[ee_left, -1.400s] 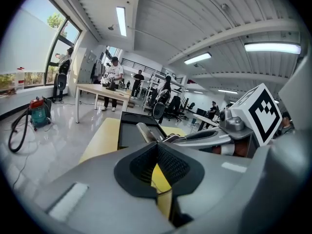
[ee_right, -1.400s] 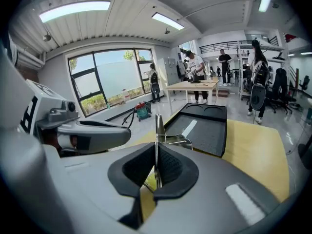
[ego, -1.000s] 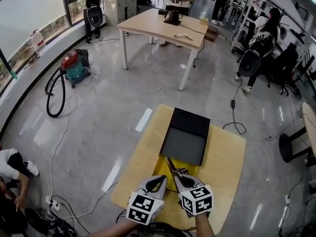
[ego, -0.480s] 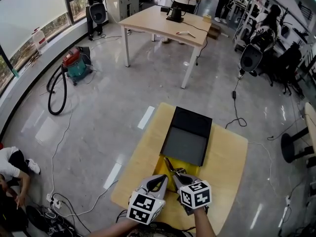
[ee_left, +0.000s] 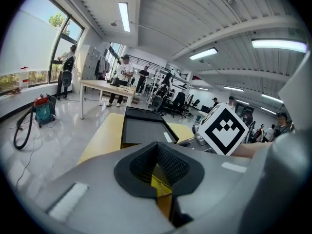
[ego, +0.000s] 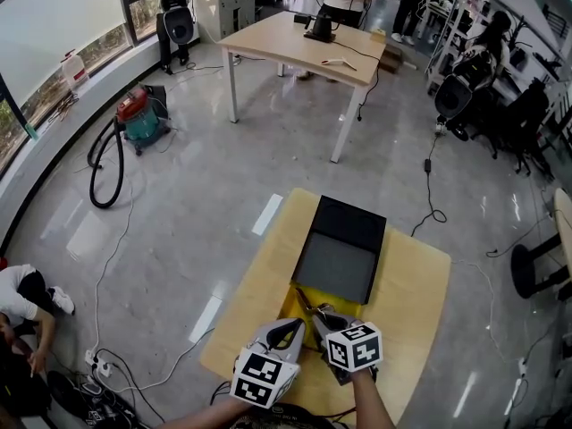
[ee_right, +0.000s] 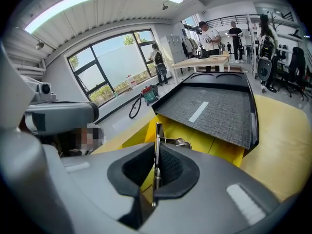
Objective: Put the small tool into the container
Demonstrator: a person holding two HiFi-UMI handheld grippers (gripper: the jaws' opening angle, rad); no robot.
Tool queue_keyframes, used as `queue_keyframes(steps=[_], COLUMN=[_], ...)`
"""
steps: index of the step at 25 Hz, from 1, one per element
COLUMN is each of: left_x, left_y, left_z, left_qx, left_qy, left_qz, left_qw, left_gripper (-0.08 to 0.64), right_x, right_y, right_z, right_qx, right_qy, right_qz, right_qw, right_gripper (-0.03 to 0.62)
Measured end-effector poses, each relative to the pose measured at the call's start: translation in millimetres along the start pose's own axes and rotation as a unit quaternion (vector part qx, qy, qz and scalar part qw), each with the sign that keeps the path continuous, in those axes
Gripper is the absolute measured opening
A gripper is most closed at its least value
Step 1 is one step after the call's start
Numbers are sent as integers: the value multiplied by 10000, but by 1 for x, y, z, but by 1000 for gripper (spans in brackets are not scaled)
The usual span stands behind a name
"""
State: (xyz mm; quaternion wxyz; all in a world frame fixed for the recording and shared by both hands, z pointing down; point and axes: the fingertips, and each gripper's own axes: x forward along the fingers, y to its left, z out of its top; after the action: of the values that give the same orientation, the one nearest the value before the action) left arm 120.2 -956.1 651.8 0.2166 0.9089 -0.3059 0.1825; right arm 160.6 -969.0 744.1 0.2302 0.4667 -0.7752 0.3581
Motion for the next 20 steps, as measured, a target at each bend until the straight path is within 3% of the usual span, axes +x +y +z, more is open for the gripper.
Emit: queue_keyframes(steps=[4, 6, 10, 14, 20], left_x=[1, 4, 9, 9, 9], left_y=[7, 2, -5, -7, -7], left_z=[-9, -5, 7, 9, 9], left_qx=[14, 1, 1, -16, -30], left_qy=[-10, 6, 22, 16, 42], left_qz=[36, 16, -4, 0, -17], left_qw=[10000, 10000, 10000, 10000, 10000], left_gripper=[5, 5, 5, 5, 5], right_x=[13, 10, 2, -2, -7], right_y=[-5, -10, -16, -22, -32], right_z=[-10, -10, -3, -5, -3], right_qx=[-374, -543, -755, -856, -763], right_qy=[129, 210, 274, 363, 293], right_qz=[-181, -305, -458, -629, -797], right_qw=[9991, 9978, 9957, 9937, 9935], right_gripper=[33, 69, 72, 122, 126])
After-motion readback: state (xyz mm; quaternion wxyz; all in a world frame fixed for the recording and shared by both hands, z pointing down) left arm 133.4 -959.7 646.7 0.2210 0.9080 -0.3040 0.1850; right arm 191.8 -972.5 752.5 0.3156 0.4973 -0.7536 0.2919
